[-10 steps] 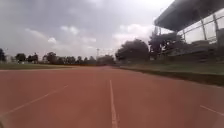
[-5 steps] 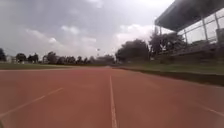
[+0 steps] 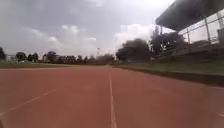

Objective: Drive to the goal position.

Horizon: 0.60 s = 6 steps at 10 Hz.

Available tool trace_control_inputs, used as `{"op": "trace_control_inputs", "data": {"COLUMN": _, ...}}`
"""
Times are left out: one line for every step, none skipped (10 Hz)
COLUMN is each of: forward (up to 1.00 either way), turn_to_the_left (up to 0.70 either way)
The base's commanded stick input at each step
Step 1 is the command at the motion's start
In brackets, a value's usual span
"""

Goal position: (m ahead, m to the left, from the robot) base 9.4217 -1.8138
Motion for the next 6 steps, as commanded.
{"op": "trace_control_inputs", "data": {"forward": 0.45, "turn_to_the_left": 0.0}}
{"op": "trace_control_inputs", "data": {"forward": 0.45, "turn_to_the_left": 0.0}}
{"op": "trace_control_inputs", "data": {"forward": 0.45, "turn_to_the_left": 0.0}}
{"op": "trace_control_inputs", "data": {"forward": 0.45, "turn_to_the_left": 0.0}}
{"op": "trace_control_inputs", "data": {"forward": 0.45, "turn_to_the_left": 0.0}}
{"op": "trace_control_inputs", "data": {"forward": 0.45, "turn_to_the_left": 0.0}}
